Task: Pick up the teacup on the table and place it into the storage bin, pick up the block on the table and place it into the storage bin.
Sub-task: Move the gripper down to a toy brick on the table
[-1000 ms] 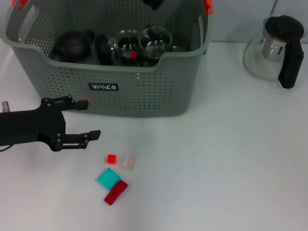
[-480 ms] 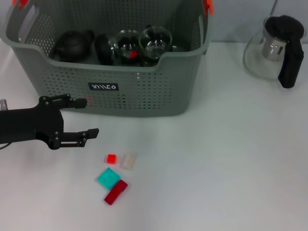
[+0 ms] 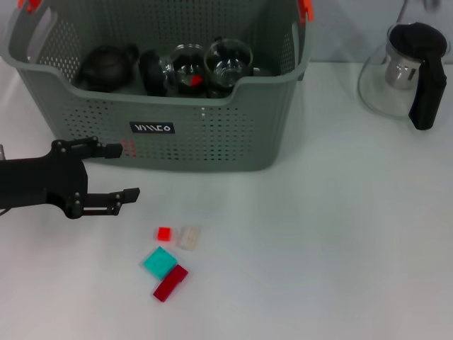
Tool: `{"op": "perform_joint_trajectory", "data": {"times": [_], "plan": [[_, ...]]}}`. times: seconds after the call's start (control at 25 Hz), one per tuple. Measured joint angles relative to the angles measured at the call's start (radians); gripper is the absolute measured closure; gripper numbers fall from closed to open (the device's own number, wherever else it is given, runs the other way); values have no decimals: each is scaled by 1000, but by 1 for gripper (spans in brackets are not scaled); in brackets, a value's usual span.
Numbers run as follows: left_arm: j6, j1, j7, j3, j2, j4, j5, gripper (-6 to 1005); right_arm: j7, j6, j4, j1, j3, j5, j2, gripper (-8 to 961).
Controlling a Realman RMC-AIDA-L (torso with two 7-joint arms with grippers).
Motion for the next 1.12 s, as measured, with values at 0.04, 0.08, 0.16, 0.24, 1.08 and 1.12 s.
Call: {"op": "perform_joint_trajectory", "data": {"times": [0.04,0.08,0.16,0.24,1.08,1.12], "plan": [[0,0,0,0,1,0,0,191,-43,-12,-8,-39,-1,58,0,6],[1,-1,0,0,1,0,0,192,-80,-20,-11,-67,-1,102,0,6],[1,-3,0,0,2,1,0,192,-171,-30,-11,-137,-8,191,1,6],[1,-3,0,0,3,3,2,193,-277,-30,-9,-211,-18,280,2,6],[10,16,-31,-4,-2,-1,24,199,-617,-343,607,-265,142,323,0,6],[3,15,-32,-2,-4,-3,35,199,-606,-351,638,-245,153,302,-1,6]]}}
